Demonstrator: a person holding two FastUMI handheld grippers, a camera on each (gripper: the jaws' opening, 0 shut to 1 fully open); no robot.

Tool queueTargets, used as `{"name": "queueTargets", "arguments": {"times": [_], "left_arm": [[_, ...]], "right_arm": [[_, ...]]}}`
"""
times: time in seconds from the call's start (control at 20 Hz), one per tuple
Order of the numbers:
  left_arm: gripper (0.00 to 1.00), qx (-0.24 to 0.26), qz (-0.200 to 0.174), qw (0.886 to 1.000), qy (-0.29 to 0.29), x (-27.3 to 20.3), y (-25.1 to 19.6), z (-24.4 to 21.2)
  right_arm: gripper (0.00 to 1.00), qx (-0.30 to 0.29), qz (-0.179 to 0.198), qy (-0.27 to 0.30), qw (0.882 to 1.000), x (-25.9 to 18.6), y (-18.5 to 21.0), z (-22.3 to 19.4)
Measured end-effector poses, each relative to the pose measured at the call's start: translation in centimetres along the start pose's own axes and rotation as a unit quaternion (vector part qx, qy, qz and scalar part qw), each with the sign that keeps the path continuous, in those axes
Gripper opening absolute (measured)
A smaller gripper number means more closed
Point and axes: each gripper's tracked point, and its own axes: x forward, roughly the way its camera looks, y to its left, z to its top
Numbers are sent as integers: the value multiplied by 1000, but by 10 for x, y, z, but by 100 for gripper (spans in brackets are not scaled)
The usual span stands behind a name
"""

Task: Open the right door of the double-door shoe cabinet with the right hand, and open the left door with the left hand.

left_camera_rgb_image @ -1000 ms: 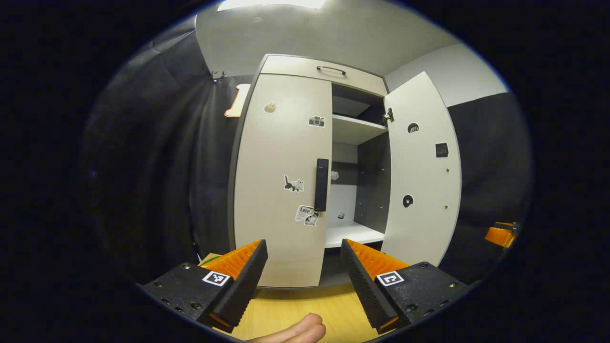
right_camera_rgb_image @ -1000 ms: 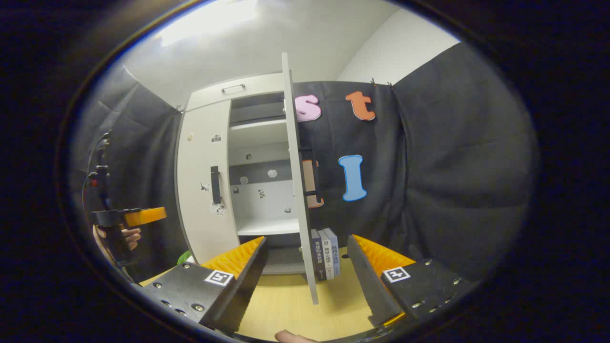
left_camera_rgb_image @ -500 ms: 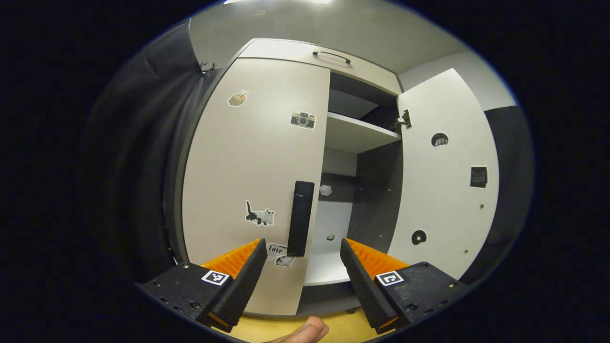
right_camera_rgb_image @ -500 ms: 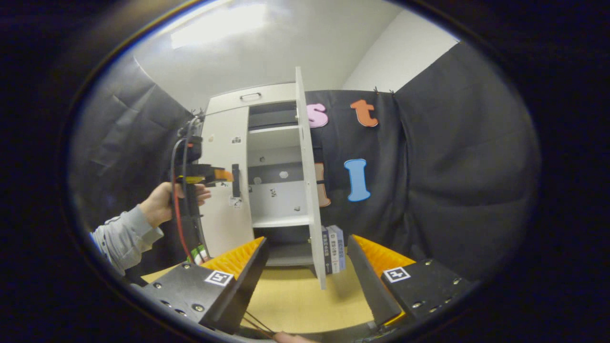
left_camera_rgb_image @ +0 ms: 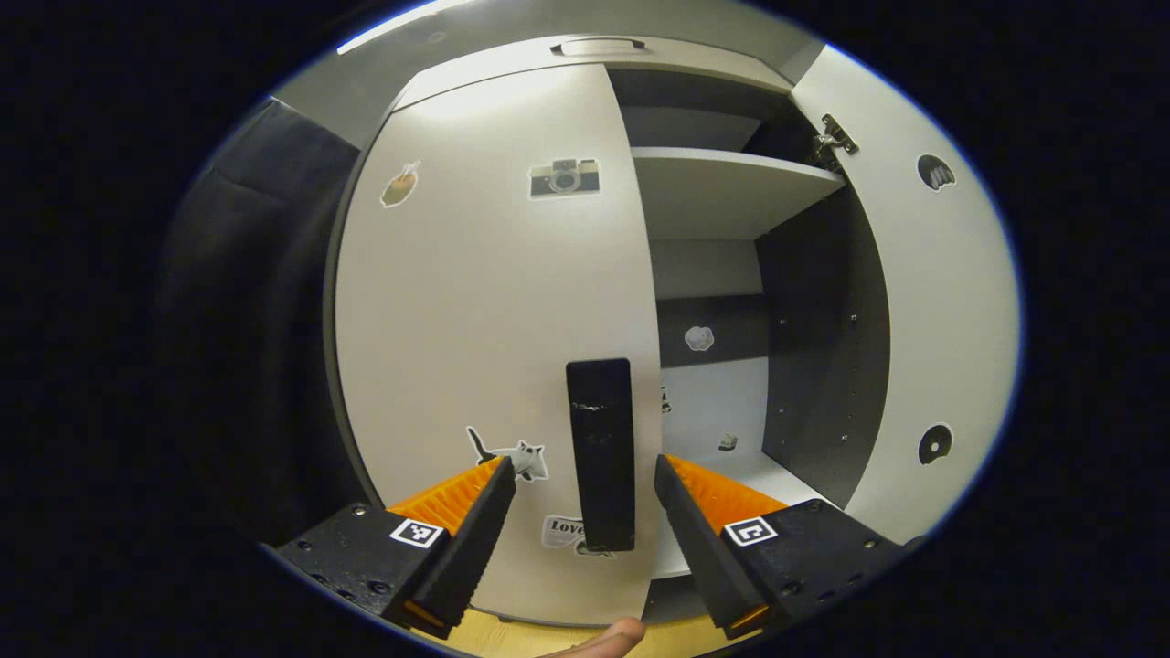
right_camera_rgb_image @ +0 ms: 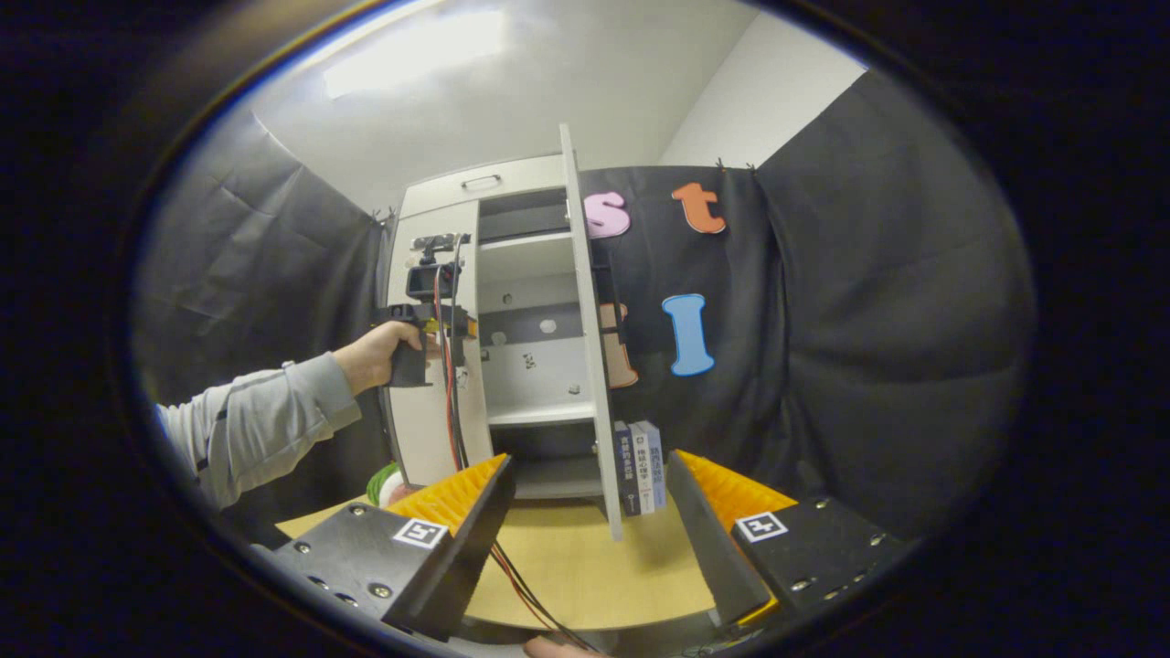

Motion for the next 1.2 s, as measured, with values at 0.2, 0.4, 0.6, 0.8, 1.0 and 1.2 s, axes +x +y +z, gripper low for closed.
{"name": "queueTargets", "arguments": {"times": [0.2, 0.4, 0.6, 0.8, 1.0, 1.2], "left_arm": [[93, 0, -4, 1000, -23, 18, 3, 10], [72, -10, -13, 999, -32, 18, -6, 17], [45, -23, -6, 999, -39, 17, -4, 18], [34, -15, -13, 1000, -19, 17, -4, 15], [28, -9, -22, 1000, 2, 16, -3, 12], [21, -20, -41, 999, 14, 12, -3, 11]], "right_arm": [[98, 25, -18, 10, 999, 3, -16, -6], [94, 31, 0, 12, 999, 3, -7, -10], [98, 13, 9, 16, 1000, 2, 4, -12], [98, 12, 13, 17, 1000, 2, 11, -14], [98, 25, 8, 20, 999, 6, 16, -16], [98, 22, 14, 25, 999, 10, 27, -17]]}}
